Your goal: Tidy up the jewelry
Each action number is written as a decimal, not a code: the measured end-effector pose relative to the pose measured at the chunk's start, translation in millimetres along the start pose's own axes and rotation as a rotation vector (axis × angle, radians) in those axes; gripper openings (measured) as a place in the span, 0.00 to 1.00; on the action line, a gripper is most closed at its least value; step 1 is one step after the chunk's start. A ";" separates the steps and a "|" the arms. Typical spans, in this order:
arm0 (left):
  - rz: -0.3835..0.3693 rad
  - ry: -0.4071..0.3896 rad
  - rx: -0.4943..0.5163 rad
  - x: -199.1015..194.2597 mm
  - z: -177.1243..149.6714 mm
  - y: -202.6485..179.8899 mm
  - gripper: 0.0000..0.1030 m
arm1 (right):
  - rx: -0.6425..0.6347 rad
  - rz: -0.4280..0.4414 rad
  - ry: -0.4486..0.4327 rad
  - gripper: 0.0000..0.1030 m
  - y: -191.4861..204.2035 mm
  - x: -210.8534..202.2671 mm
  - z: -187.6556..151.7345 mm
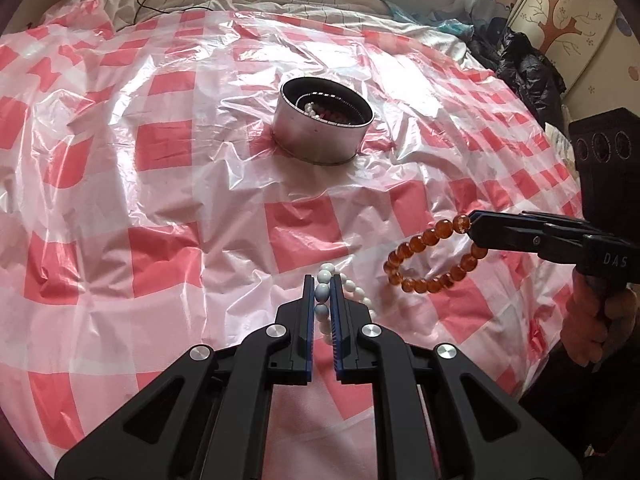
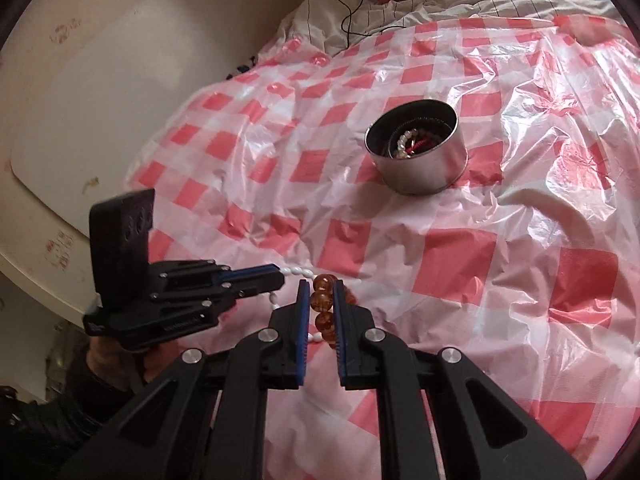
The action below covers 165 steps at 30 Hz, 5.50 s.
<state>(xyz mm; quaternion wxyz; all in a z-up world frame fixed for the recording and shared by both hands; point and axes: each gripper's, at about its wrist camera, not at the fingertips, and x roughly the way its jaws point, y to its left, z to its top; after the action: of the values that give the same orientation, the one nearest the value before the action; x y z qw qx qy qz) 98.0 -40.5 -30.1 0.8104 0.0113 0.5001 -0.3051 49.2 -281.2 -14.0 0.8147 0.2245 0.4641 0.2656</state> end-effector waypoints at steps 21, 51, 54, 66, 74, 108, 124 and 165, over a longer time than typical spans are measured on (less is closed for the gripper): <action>-0.145 -0.186 -0.094 -29.9 53.0 -9.1 0.07 | 0.282 0.312 -0.264 0.12 -33.9 -16.9 45.2; -0.045 -0.315 -0.018 12.6 123.1 -33.9 0.07 | 0.351 0.284 -0.368 0.12 -79.1 -9.2 94.1; -0.041 -0.316 -0.013 13.5 123.6 -36.0 0.07 | 0.351 0.284 -0.370 0.12 -79.5 -8.2 94.6; -0.037 -0.355 -0.004 18.4 131.2 -38.2 0.07 | 0.332 0.251 -0.378 0.12 -77.2 4.6 104.1; -0.041 -0.363 -0.013 20.4 134.8 -35.1 0.07 | 0.308 0.228 -0.382 0.12 -73.9 5.9 106.9; 0.216 -0.310 -0.056 35.7 124.2 -19.7 0.20 | 0.297 -0.095 -0.264 0.64 -68.6 21.5 94.7; 0.372 -0.368 0.025 2.4 89.1 -43.1 0.70 | 0.229 -0.327 -0.207 0.79 -43.7 17.1 72.5; 0.370 -0.192 -0.091 12.3 59.3 -8.8 0.90 | 0.070 -0.660 -0.121 0.92 -31.1 24.2 40.9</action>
<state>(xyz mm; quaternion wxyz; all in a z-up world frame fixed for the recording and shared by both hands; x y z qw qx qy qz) 145.1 -72.9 -8.0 0.8961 0.0372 0.4235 -0.1279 102.3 -294.1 -29.3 0.8745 0.1053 0.4716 -0.0426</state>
